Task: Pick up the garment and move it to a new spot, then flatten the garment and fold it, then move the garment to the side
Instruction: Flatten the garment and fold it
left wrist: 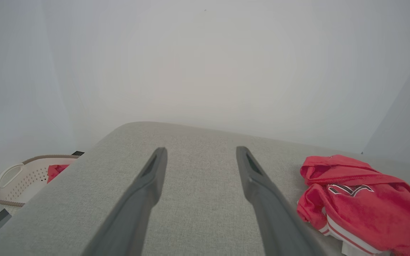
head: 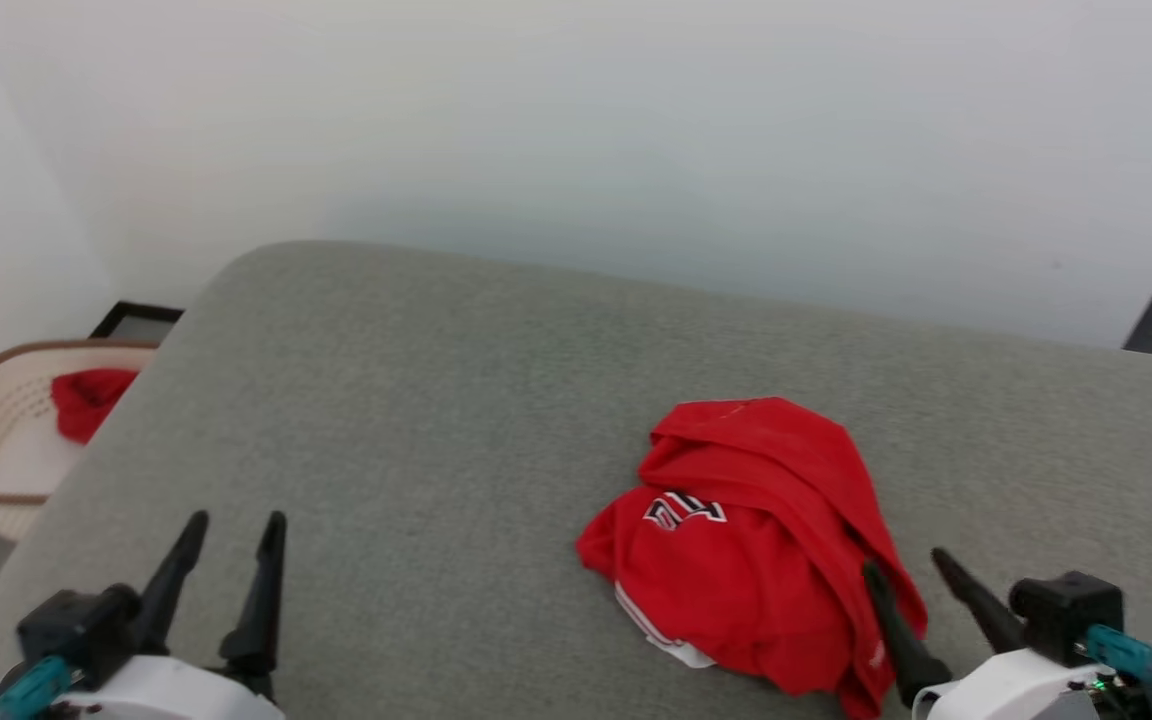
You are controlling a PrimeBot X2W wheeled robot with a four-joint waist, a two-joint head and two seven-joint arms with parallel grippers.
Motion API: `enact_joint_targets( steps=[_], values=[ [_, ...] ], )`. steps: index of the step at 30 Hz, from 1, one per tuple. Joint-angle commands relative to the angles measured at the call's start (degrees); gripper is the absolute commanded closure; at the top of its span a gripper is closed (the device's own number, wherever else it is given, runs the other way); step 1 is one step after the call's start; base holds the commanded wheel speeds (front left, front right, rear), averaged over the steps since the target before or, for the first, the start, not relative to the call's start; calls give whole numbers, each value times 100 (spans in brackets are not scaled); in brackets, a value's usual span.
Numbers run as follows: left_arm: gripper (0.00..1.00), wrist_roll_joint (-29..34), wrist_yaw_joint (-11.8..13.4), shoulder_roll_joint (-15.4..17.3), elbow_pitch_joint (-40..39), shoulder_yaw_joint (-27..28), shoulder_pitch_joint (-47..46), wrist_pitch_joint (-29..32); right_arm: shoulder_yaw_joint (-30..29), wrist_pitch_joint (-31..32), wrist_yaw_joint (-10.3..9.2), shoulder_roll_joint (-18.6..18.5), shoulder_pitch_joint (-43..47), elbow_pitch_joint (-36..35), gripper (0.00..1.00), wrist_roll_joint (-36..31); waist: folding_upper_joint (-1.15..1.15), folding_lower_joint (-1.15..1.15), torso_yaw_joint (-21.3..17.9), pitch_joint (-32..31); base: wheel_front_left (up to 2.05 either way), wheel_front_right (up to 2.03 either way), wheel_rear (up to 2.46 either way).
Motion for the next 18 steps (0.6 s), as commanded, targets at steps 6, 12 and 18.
enact_joint_targets(
  steps=[6, 12, 18],
  values=[
    [0, 99, -57, -125, 60, -222, -269, 37, 140, 922, 2, -143, -81, -30, 0, 204, 0, 0, 427, 262, 0, 0, 0],
    [0, 144, -140, -328, 247, -396, -488, -112, 87, 1651, 2, -188, -142, -56, 0, 248, 0, 0, 665, 572, 0, 0, 0],
    [0, 177, -223, -494, 494, -524, -681, -233, 69, 2046, 2, -160, -284, 96, 0, 255, 0, 0, 839, 737, 0, 0, 0]
  ],
)
